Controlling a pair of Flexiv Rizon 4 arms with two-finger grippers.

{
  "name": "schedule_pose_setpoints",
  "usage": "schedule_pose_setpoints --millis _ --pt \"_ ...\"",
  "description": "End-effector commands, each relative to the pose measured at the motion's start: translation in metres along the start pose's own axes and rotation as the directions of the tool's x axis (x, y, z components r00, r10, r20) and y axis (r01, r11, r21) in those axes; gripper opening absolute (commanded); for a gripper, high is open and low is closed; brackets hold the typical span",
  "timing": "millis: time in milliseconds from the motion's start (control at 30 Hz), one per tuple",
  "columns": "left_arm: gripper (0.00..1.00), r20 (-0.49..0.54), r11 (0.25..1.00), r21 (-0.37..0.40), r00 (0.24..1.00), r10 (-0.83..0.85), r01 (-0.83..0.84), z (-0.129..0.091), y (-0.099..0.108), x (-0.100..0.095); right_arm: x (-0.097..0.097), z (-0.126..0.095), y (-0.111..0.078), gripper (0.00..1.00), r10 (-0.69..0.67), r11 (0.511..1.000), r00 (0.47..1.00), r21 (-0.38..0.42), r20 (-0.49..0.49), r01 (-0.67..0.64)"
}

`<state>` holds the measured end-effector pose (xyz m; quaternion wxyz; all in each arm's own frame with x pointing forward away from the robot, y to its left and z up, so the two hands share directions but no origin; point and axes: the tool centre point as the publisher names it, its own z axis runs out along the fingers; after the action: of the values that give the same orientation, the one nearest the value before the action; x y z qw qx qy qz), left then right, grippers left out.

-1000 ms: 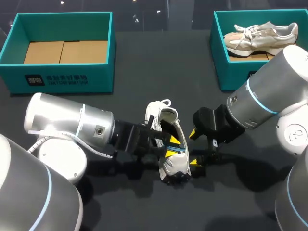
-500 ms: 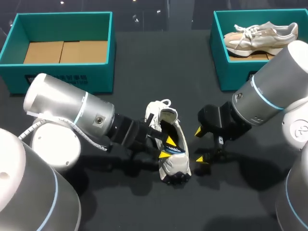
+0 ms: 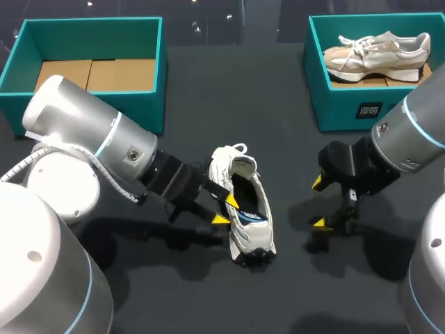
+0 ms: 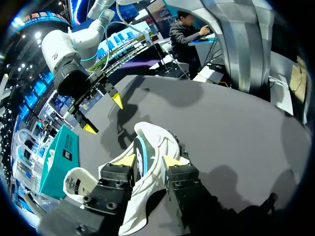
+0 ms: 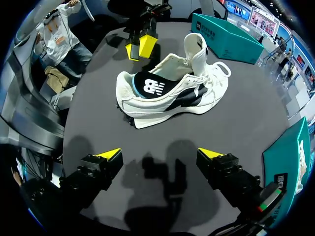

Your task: Take the shoe out of the shoebox, open the shoe tongue, remove and reinsert the insole, then place the shoe into the shoebox

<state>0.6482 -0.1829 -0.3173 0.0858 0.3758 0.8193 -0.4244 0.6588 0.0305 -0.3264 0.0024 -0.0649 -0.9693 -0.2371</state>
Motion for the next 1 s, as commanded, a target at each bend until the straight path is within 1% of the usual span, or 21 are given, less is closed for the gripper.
schedule_pose_setpoints --millis 33,167,233,300,367,400,433,467,500,567,633,833,1000 --pt "0.31 -0.055 1.000 0.007 0.998 0.005 -0.005 -0.025 0.000 0.001 0.007 -0.016 -0.006 1.00 -0.002 1.000 1.000 -0.012 0.007 0.002" --pt "0.31 -0.112 0.999 0.034 0.994 0.015 -0.011 -0.040 0.000 0.000 0.007 -0.016 -0.006 1.00 -0.002 1.000 1.000 -0.012 0.007 0.002" --pt "0.29 -0.137 0.999 0.052 0.990 0.019 -0.012 -0.047 0.001 -0.002 0.007 -0.016 -0.006 1.00 -0.002 1.000 1.000 -0.012 0.007 0.002" --pt "0.24 -0.166 0.998 0.067 0.986 0.024 -0.013 -0.054 0.001 -0.004 0.007 -0.016 -0.006 1.00 -0.002 1.000 1.000 -0.012 0.007 0.002" --pt "0.23 -0.197 0.998 0.061 0.980 0.040 -0.028 -0.060 0.002 -0.005 0.007 -0.016 -0.006 1.00 -0.002 1.000 1.000 -0.012 0.007 0.002" --pt "0.20 -0.216 0.998 0.051 0.975 0.053 -0.042 -0.063 0.003 -0.005 0.007 -0.016 -0.006 1.00 -0.002 1.000 1.000 -0.012 0.007 0.002" --pt "0.15 -0.229 0.998 0.044 0.971 0.062 -0.053 -0.065 0.004 -0.005 0.007 -0.016 -0.006 1.00 -0.002 1.000 1.000 -0.012 0.007 0.002" --pt "0.09 -0.242 0.997 0.033 0.967 0.076 -0.071 -0.068 0.004 -0.006 0.007 -0.016 -0.006 1.00 -0.002 1.000 1.000 -0.012 0.007 0.002" --pt "0.00 -0.248 0.995 0.023 0.964 0.096 -0.093 -0.071 0.004 -0.008 0.007 -0.016 -0.006 1.00 -0.002 1.000 1.000 -0.012 0.007 0.002" --pt "0.00 -0.284 0.990 0.006 0.949 0.135 -0.139 -0.078 0.003 -0.012 0.007 -0.016 -0.006 1.00 -0.002 1.000 1.000 -0.012 0.007 0.002" --pt "0.00 -0.304 0.987 0.011 0.940 0.157 -0.161 -0.086 0.001 -0.016 0.007 -0.016 -0.006 1.00 -0.002 1.000 1.000 -0.012 0.007 0.002" --pt "0.00 -0.304 0.987 0.011 0.940 0.157 -0.161 -0.086 0.001 -0.016 0.007 -0.016 -0.006 1.00 -0.002 1.000 1.000 -0.012 0.007 0.002" --pt "0.00 -0.304 0.987 0.011 0.940 0.157 -0.161 -0.086 0.001 -0.016 0.009 -0.037 -0.025 1.00 0.036 0.999 0.999 -0.003 0.040 -0.036"
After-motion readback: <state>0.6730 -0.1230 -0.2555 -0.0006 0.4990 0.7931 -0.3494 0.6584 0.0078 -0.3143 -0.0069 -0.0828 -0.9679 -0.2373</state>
